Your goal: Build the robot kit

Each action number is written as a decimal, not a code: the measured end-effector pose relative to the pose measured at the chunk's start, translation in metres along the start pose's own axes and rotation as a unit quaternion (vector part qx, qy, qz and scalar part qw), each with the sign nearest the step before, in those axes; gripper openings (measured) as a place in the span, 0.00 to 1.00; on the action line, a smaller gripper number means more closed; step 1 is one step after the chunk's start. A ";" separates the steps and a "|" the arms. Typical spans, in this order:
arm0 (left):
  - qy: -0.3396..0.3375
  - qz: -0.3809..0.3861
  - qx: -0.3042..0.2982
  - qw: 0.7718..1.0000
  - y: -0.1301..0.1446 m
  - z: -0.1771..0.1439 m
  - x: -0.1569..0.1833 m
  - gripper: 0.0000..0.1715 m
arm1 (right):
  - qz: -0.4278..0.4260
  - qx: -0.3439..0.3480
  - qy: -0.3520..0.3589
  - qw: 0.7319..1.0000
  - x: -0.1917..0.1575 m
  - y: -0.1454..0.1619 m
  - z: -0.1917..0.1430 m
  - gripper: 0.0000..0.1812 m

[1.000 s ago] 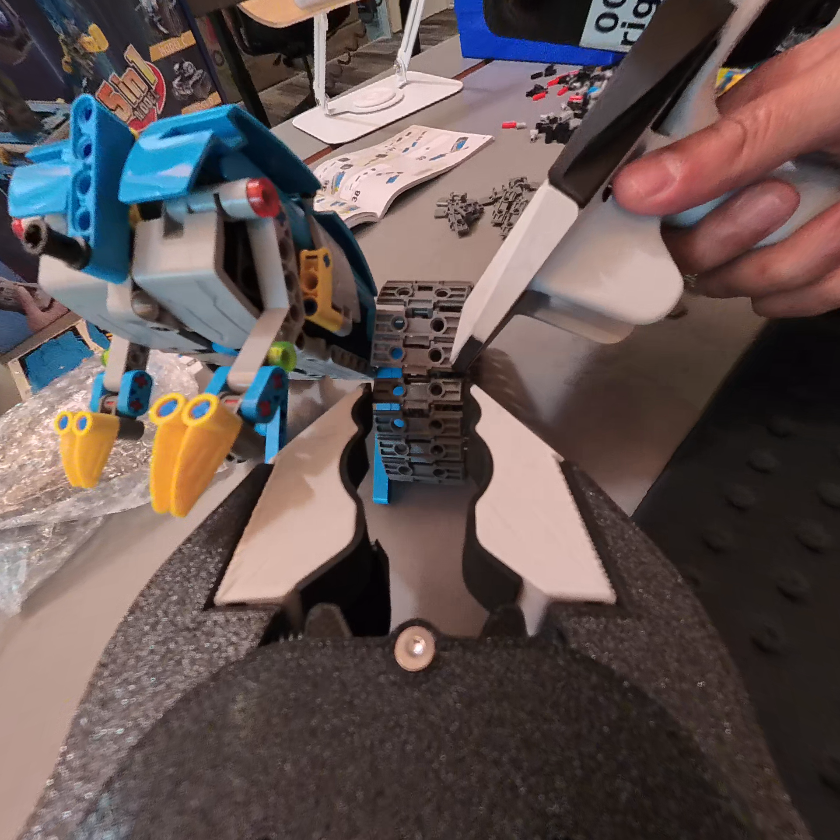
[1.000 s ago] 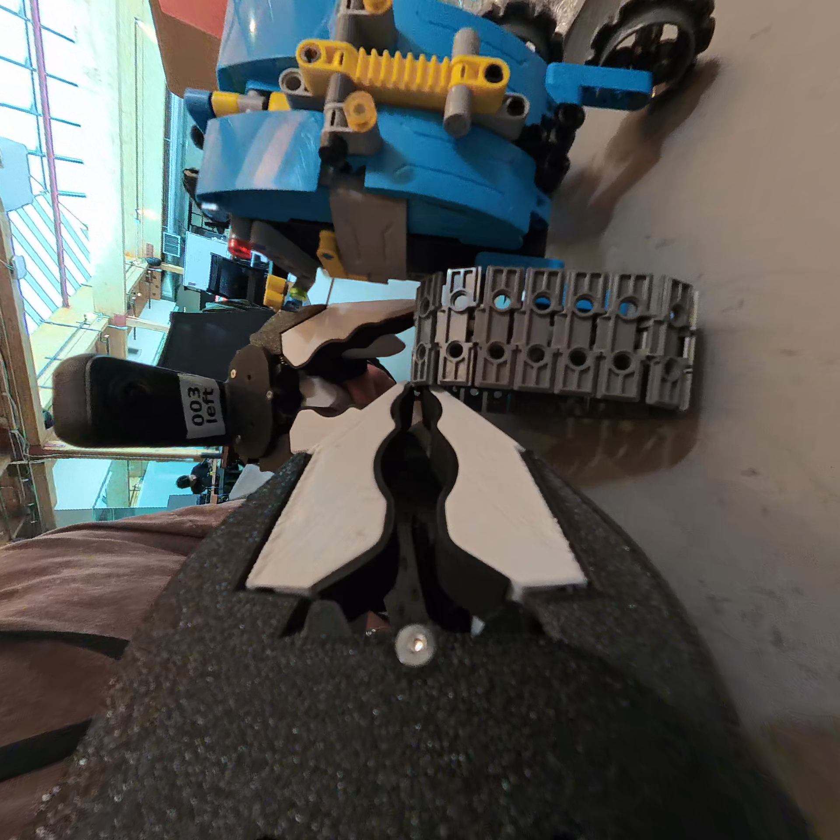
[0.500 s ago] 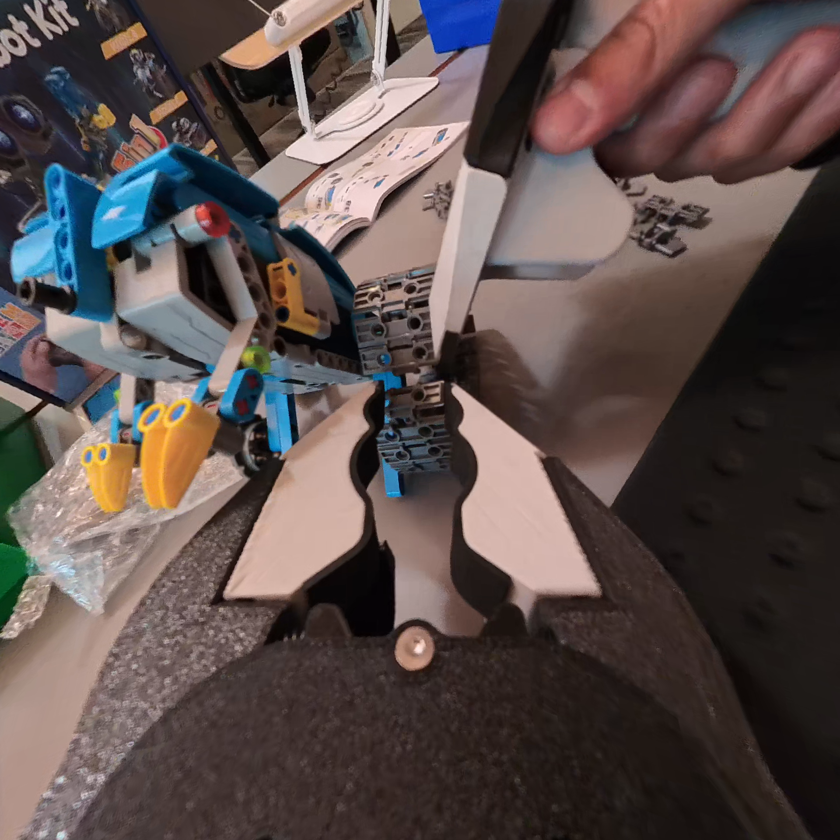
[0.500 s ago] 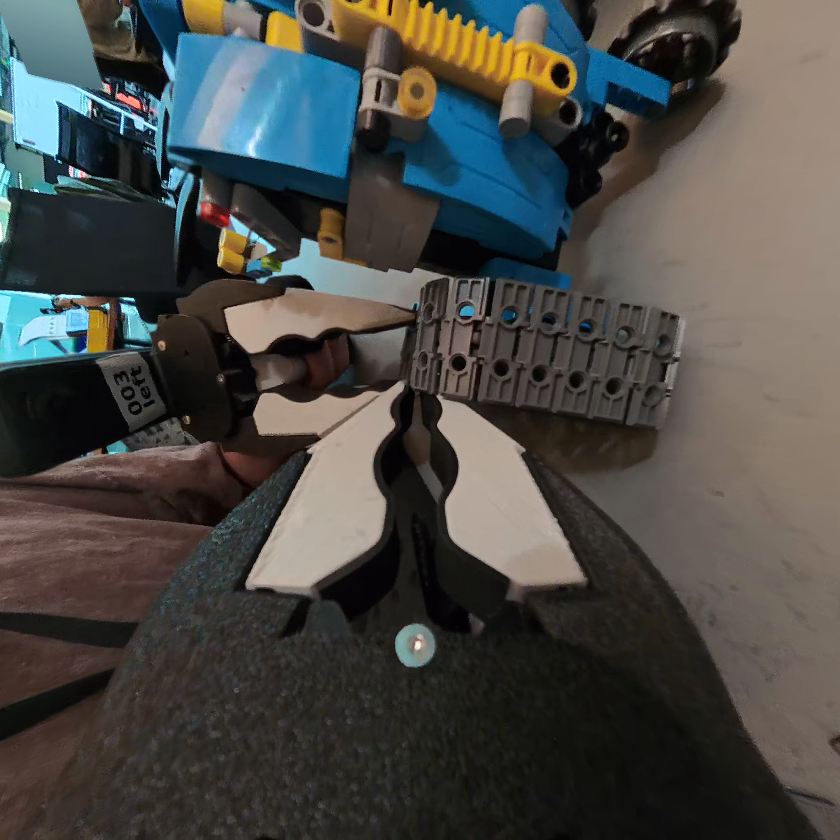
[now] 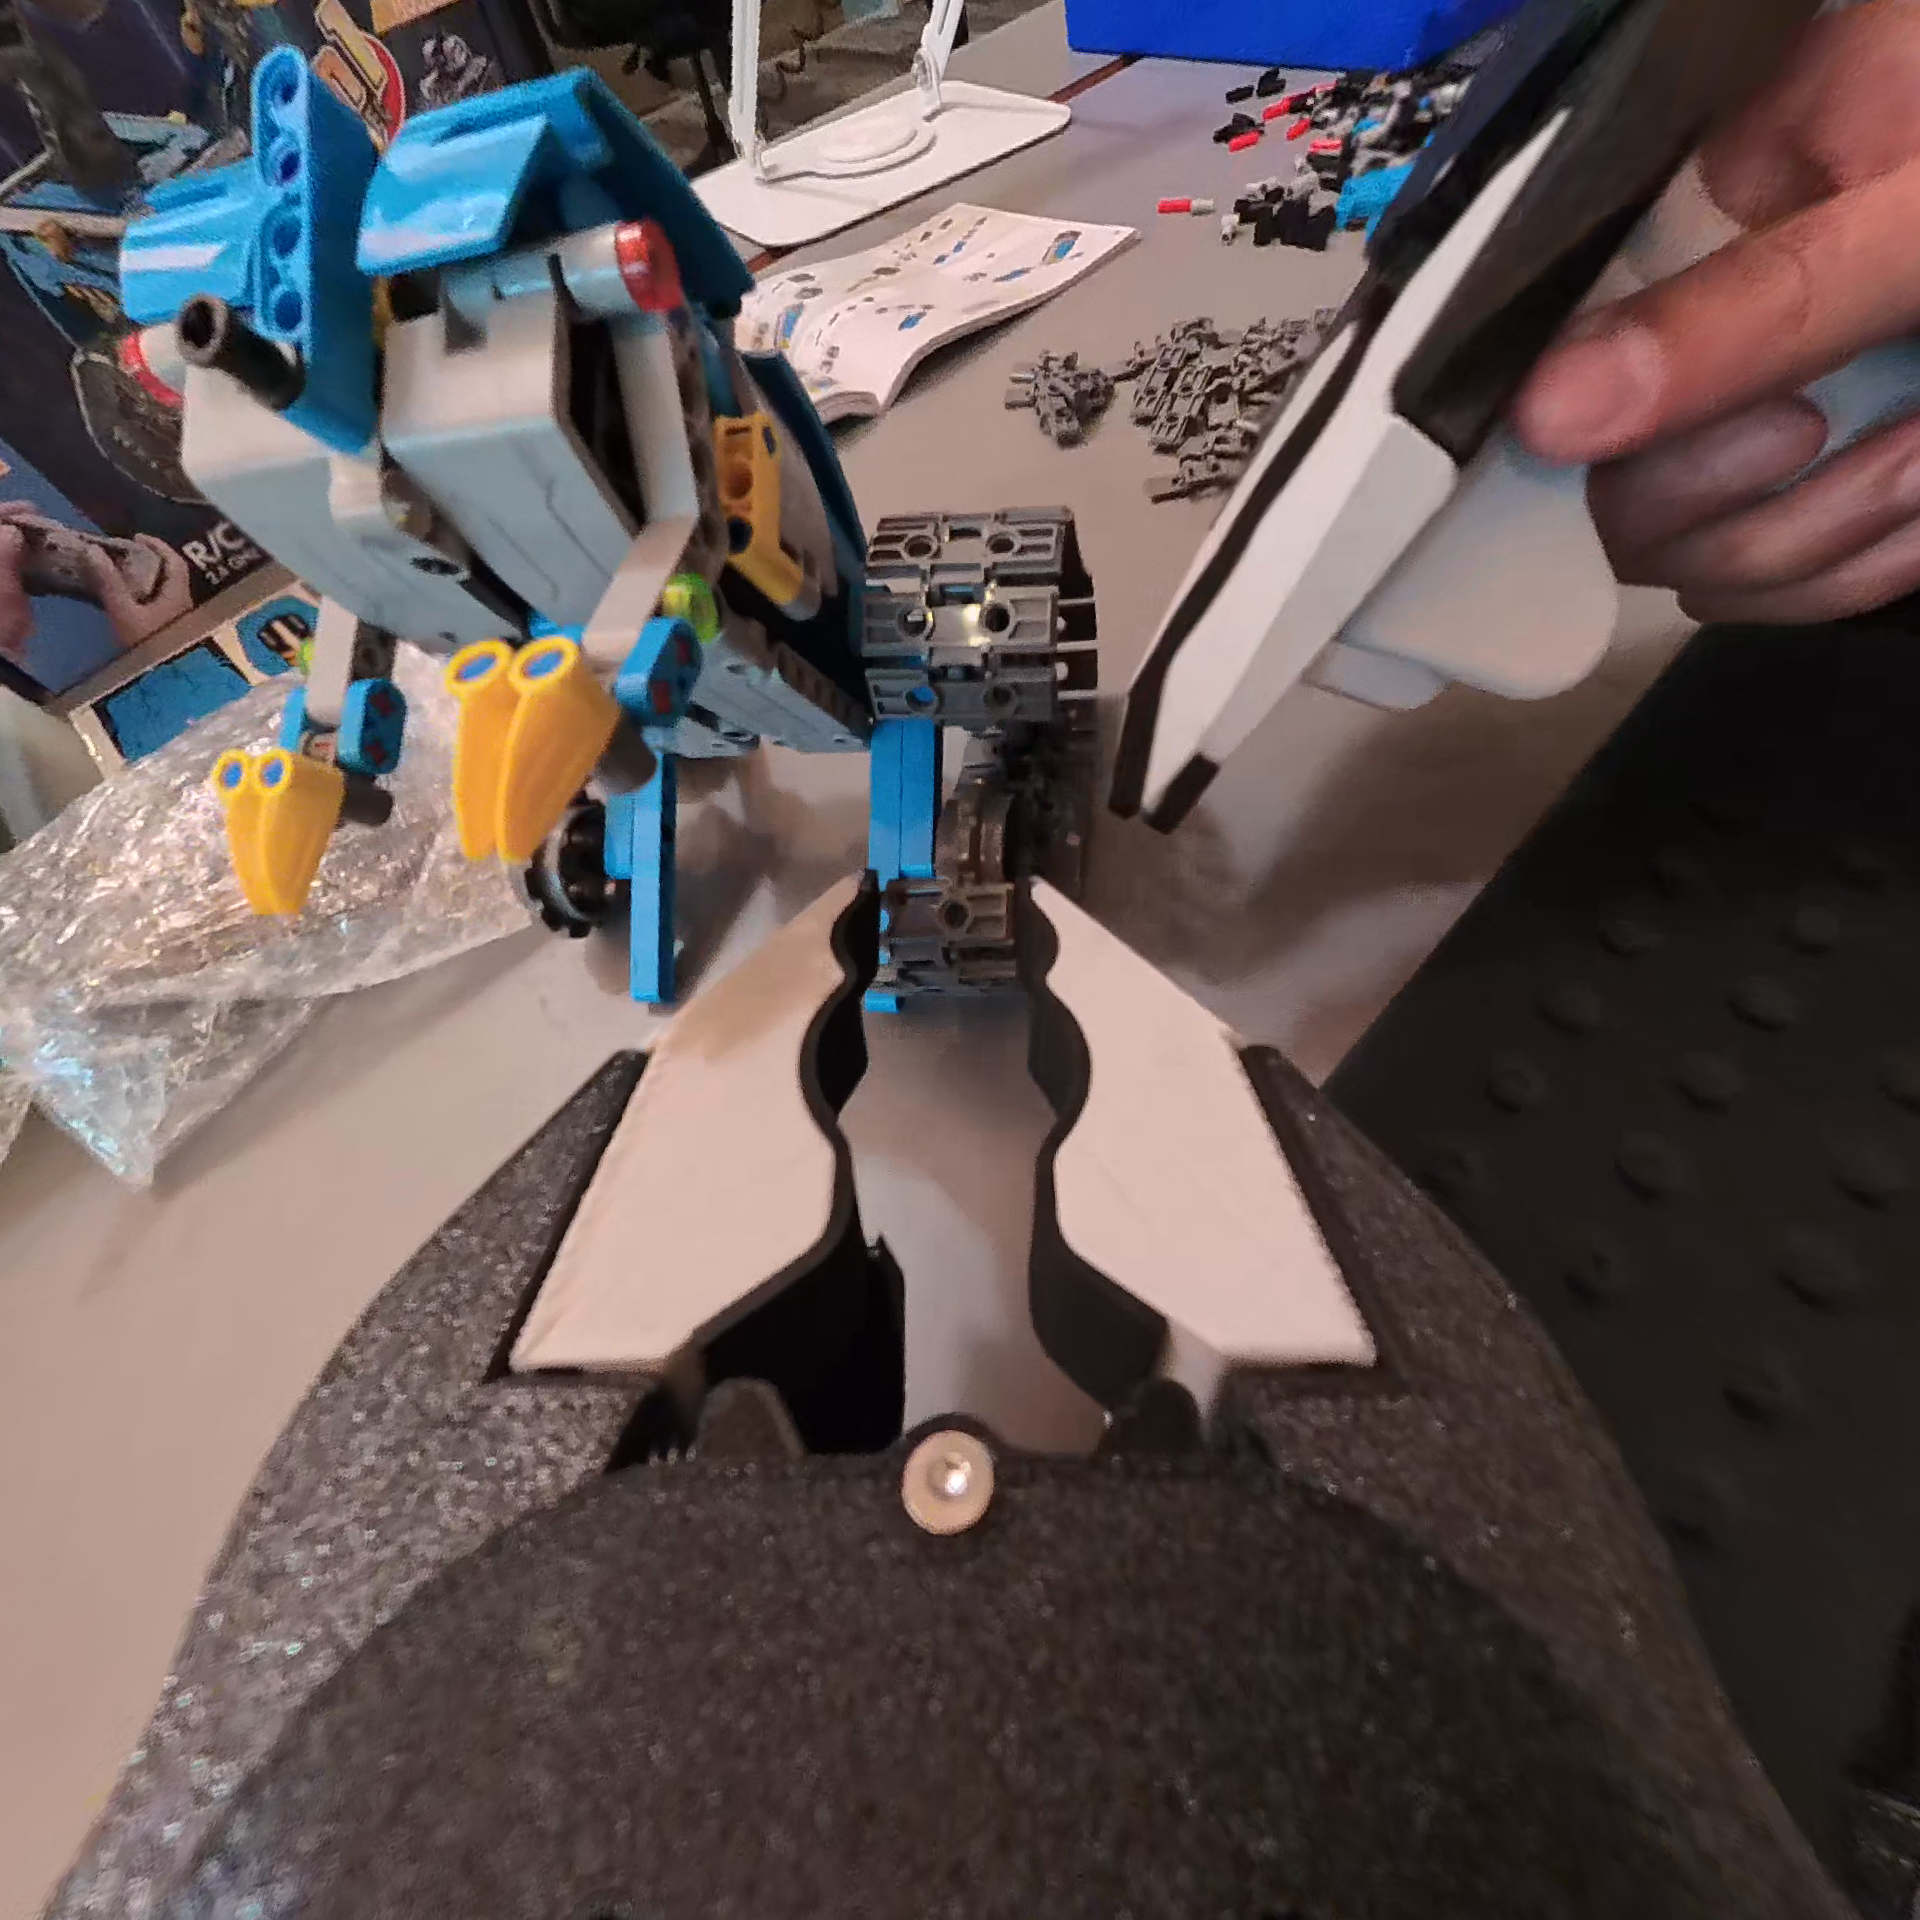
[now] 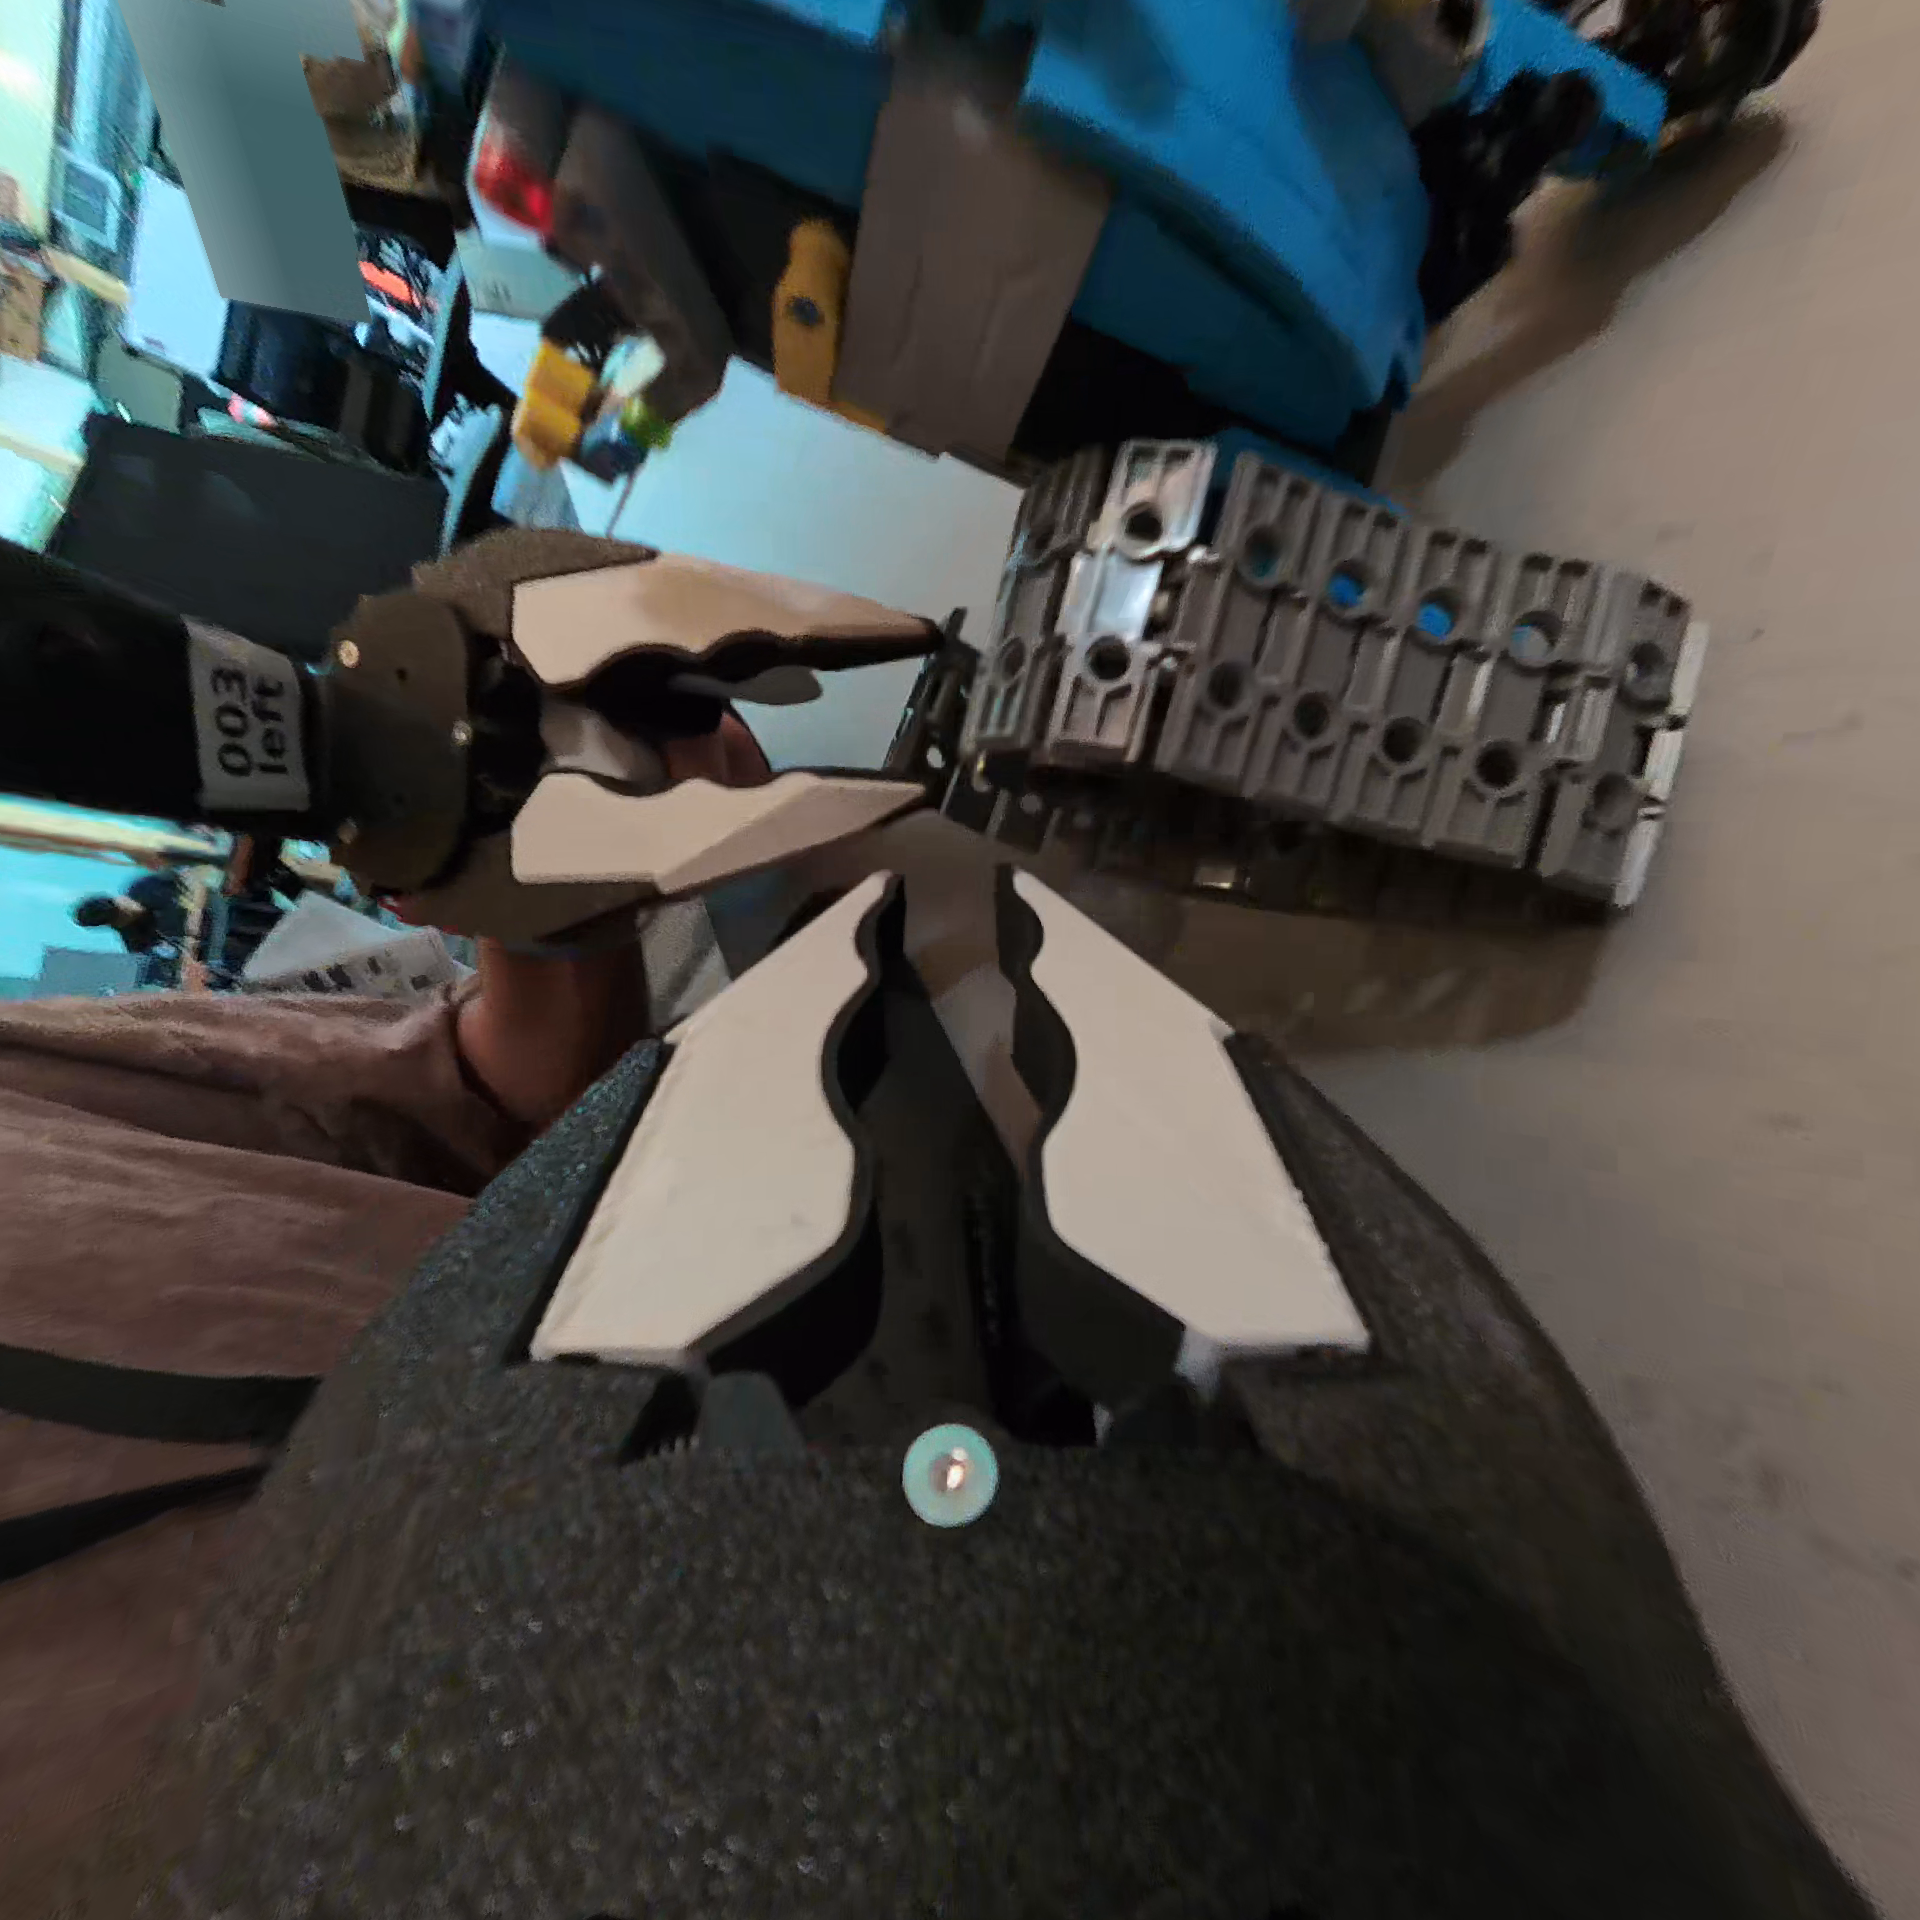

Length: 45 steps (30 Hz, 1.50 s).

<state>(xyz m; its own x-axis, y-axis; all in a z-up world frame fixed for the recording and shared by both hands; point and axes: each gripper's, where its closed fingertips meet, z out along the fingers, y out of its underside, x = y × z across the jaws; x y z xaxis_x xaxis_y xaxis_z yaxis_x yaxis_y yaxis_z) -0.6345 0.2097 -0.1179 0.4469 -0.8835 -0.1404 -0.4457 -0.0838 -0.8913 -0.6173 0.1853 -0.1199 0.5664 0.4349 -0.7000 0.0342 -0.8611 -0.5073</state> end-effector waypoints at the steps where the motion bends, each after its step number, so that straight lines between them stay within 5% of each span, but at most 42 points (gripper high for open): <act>1: -0.002 0.001 -0.005 1.000 0.002 -0.002 0.000 0.15 | -0.028 -0.002 0.003 1.000 -0.002 0.003 0.000 0.10; 8: -0.029 -0.004 -0.057 0.998 0.032 -0.024 0.000 0.16 | -0.297 0.026 0.075 0.952 -0.001 -0.002 -0.040 0.07; 15: -0.040 -0.064 -0.025 0.997 0.013 -0.054 -0.035 0.21 | -0.328 0.030 0.122 0.936 0.034 -0.026 -0.059 0.29; 19: -0.002 -0.085 0.011 0.996 -0.023 -0.075 -0.059 0.42 | -0.369 0.036 0.135 0.919 0.019 -0.042 -0.052 0.35; 22: 0.013 -0.049 0.012 0.999 -0.052 -0.080 -0.057 0.47 | -0.367 0.018 0.109 0.924 0.016 -0.053 -0.055 0.37; 26: 0.025 -0.031 -0.009 0.999 -0.061 -0.075 -0.037 0.43 | -0.397 -0.009 0.110 0.911 0.033 -0.052 -0.059 0.33; 29: 0.010 -0.038 -0.040 0.998 -0.047 -0.065 -0.038 0.41 | -0.397 0.016 0.070 0.915 0.013 -0.050 -0.051 0.30; 33: -0.045 -0.026 -0.039 0.998 -0.059 -0.063 -0.044 0.37 | -0.434 -0.001 0.122 0.892 0.018 -0.043 -0.024 0.34; 37: -0.094 -0.029 -0.011 0.995 -0.078 -0.081 -0.041 0.34 | -0.419 0.023 0.130 0.899 0.027 -0.049 -0.026 0.20; 40: -0.088 -0.057 -0.016 0.994 -0.066 -0.088 -0.028 0.34 | -0.382 0.024 0.112 0.917 0.037 -0.051 -0.039 0.12; 45: -0.054 -0.103 -0.084 0.990 -0.002 -0.074 -0.003 0.32 | -0.295 0.071 0.110 0.947 0.063 -0.060 -0.066 0.10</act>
<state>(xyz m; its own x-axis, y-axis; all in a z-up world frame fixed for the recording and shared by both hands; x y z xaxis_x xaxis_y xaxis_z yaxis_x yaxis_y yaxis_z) -0.6924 0.1787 -0.0837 0.6182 -0.7859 -0.0173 -0.4552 -0.3400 -0.8229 -0.5294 0.2467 -0.1001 0.6417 0.7499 -0.1608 0.2949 -0.4347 -0.8509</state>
